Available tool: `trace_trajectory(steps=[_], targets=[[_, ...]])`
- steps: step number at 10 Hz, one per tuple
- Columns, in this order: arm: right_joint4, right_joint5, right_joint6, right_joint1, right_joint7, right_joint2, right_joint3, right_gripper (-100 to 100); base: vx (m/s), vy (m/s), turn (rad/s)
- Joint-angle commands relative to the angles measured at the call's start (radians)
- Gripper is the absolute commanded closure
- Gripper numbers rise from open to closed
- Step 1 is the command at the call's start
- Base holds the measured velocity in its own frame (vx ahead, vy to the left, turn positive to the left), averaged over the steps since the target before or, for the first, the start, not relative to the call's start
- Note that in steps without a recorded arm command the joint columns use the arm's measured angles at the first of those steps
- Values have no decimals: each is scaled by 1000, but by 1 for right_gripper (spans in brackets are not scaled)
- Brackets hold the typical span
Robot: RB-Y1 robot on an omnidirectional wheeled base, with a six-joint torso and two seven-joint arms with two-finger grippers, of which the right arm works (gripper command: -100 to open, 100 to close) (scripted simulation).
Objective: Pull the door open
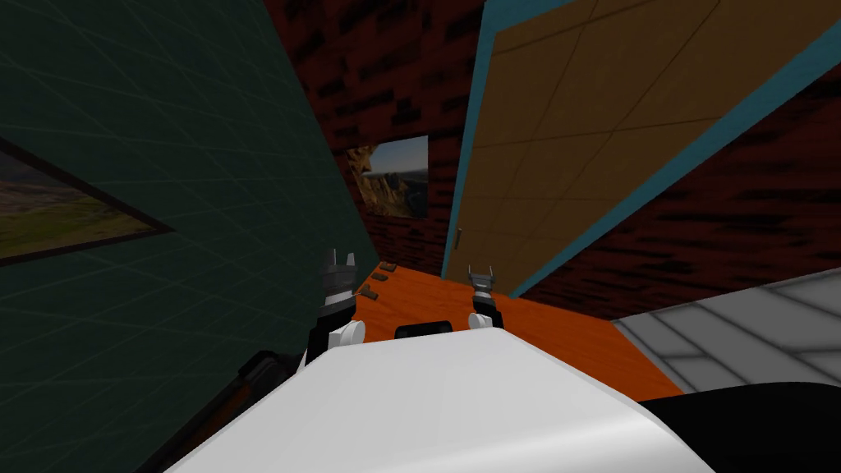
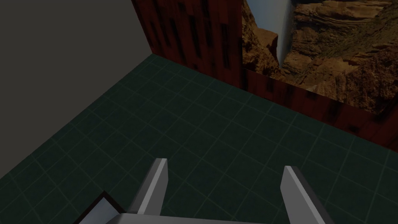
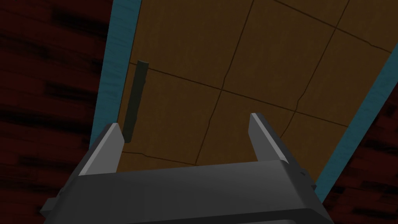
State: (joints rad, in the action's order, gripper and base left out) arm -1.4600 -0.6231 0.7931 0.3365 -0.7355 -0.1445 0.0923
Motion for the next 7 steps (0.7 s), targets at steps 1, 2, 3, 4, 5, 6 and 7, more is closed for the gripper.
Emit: trace_trajectory(steps=[1,2,3,4,5,6,7], targets=[[29,-29,12,-3,-27,-5,2,-100,119,-16,115],[47,-46,18,-6,-42,-7,3,-100,104,-21,127],[66,-63,25,-9,-57,-9,5,-100,95,-31,155],[84,-80,32,-12,-71,-11,7,-100,108,-27,138],[103,-97,39,-15,-86,-13,8,-100,118,-18,105],[120,-113,45,-18,-100,-15,10,-100,98,-25,139],[137,-128,51,-21,-113,-17,11,-100,100,-33,146]])
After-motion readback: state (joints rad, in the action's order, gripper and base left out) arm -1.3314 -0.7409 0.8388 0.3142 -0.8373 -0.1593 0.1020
